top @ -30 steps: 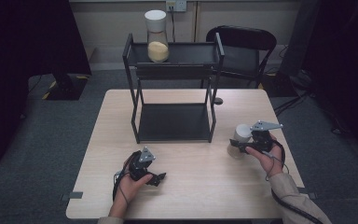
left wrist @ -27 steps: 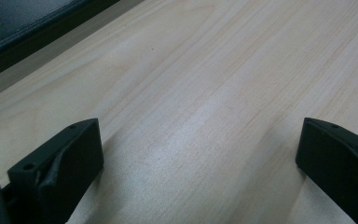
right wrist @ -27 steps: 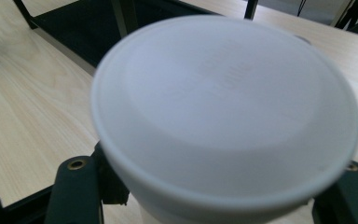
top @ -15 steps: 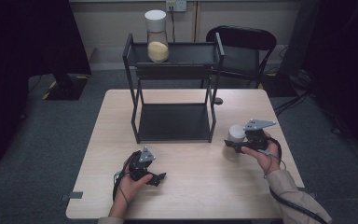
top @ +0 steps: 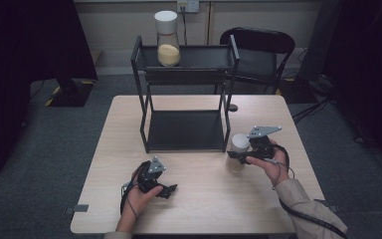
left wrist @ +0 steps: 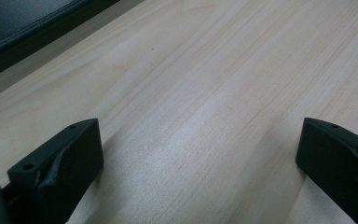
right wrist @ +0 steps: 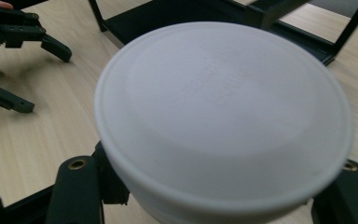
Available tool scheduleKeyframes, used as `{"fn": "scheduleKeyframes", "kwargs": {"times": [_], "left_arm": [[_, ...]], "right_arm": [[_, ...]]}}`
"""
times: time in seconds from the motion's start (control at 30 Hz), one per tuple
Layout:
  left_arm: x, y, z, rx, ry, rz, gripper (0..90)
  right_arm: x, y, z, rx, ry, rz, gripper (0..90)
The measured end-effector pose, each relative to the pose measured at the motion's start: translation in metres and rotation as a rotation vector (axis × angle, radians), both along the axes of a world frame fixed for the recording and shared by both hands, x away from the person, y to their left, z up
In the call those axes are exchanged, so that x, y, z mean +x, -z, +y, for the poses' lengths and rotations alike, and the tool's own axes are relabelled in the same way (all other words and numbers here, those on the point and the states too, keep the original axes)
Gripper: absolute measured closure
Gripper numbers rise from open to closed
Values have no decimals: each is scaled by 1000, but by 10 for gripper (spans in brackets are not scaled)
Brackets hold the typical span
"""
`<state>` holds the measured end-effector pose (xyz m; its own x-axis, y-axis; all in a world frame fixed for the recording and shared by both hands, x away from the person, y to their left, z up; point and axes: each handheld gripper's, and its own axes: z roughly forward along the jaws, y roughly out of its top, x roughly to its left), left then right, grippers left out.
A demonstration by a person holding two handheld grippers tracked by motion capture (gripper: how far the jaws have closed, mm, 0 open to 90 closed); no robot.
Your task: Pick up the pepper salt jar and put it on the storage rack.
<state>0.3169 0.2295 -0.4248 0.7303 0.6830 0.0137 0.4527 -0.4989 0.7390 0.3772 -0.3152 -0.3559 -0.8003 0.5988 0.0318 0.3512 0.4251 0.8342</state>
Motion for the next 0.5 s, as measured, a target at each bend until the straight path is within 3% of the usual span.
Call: {"fn": "scheduleKeyframes", "kwargs": {"times": [0.5], "left_arm": [[0, 0, 0, 1, 0, 1, 0]], "right_arm": [[6, -29, 30, 11, -82, 5, 354]]}}
